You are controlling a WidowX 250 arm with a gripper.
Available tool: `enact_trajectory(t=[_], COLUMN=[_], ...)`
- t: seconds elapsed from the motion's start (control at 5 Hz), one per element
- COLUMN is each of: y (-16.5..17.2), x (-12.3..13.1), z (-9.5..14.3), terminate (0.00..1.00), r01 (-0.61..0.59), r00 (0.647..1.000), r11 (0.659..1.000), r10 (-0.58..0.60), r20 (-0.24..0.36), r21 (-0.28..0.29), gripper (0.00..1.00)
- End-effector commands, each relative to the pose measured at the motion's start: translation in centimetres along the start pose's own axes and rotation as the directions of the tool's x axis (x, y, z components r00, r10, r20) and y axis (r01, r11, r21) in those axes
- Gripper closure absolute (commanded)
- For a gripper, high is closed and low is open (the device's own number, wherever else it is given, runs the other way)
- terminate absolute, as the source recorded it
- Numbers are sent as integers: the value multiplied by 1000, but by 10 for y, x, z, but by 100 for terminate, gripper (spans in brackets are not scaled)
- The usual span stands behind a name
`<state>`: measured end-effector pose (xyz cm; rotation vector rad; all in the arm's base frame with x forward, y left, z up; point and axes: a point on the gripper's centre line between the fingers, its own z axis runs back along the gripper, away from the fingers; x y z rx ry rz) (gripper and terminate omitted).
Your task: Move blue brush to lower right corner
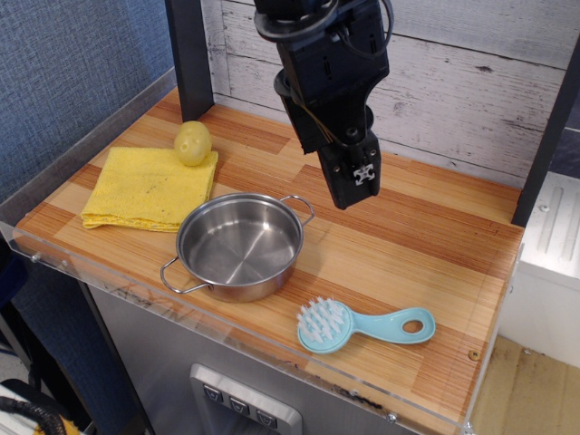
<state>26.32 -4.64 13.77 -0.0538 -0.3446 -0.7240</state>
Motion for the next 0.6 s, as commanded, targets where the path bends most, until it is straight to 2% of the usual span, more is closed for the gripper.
enact_trajectory(t=[0.0,0.2,0.4], y=[2,2,2], x=[-3,-3,-3], z=[16,16,16], terminate=[0,0,100], r01=[1,1,1], r00=[999,999,999], r11=[1000,1000,1000], r10=[-2,-2,-2], r20=[43,43,43], r21=[31,31,31], gripper=[0,0,0])
